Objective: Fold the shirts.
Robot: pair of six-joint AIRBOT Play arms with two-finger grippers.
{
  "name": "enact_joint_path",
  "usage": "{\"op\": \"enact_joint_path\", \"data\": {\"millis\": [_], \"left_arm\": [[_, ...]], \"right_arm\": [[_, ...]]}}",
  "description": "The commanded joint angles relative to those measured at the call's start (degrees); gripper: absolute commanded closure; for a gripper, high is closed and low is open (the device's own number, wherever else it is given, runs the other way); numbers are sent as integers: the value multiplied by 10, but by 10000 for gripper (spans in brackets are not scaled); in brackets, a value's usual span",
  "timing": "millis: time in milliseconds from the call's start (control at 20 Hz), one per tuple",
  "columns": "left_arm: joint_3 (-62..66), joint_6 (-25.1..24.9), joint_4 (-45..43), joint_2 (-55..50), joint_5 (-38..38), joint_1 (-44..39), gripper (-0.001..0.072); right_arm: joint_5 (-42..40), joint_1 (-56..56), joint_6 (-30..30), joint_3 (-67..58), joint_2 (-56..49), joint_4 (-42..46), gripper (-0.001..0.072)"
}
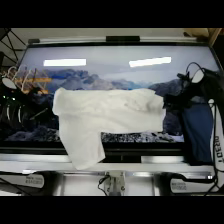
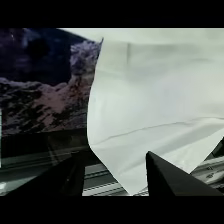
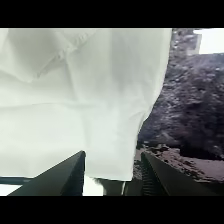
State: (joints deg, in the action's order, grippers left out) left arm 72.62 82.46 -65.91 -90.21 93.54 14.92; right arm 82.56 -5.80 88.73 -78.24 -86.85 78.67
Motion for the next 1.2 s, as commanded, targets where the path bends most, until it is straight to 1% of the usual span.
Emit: {"op": "enact_joint_path", "data": {"millis": [0, 150, 200, 250, 500, 550, 600, 700, 750, 800, 900, 1000, 1150], "left_arm": [[-179, -27, 0, 79, -81, 1, 266], [-288, -43, 10, 139, -127, 1, 266], [-310, -54, 25, 153, -148, 1, 266], [-327, -54, 41, 163, -167, 1, 266], [-406, -57, 70, 164, -217, -1, 273], [-417, -71, 89, 164, -225, -1, 349], [-425, -81, 111, 164, -236, -1, 380], [-428, -83, 141, 164, -258, -9, 387], [-428, -83, 147, 164, -265, -15, 549], [-428, -90, 148, 165, -265, -20, 677], [-428, -105, 148, 166, -264, -24, 677], [-428, -105, 148, 171, -265, -24, 677], [-428, -104, 148, 180, -263, -24, 678]], "right_arm": [[21, 1, -23, 14, 2, -4, 247], [25, 1, -27, 32, 7, 7, 247], [26, 1, -26, 37, 7, 7, 247], [26, 1, -26, 39, 7, 7, 247], [43, 1, -27, 39, 10, 15, 247], [42, 1, -26, 40, 15, 22, 247], [43, 1, -26, 41, 20, 34, 247], [42, -2, -25, 42, 29, 44, 247], [42, -7, -25, 48, 35, 42, 247], [38, -16, -26, 69, 43, 37, 247], [24, -49, -36, 133, 62, -6, 246], [-9, -85, -37, 200, 71, -52, 246], [-82, -95, -34, 268, 71, -98, 246]]}}
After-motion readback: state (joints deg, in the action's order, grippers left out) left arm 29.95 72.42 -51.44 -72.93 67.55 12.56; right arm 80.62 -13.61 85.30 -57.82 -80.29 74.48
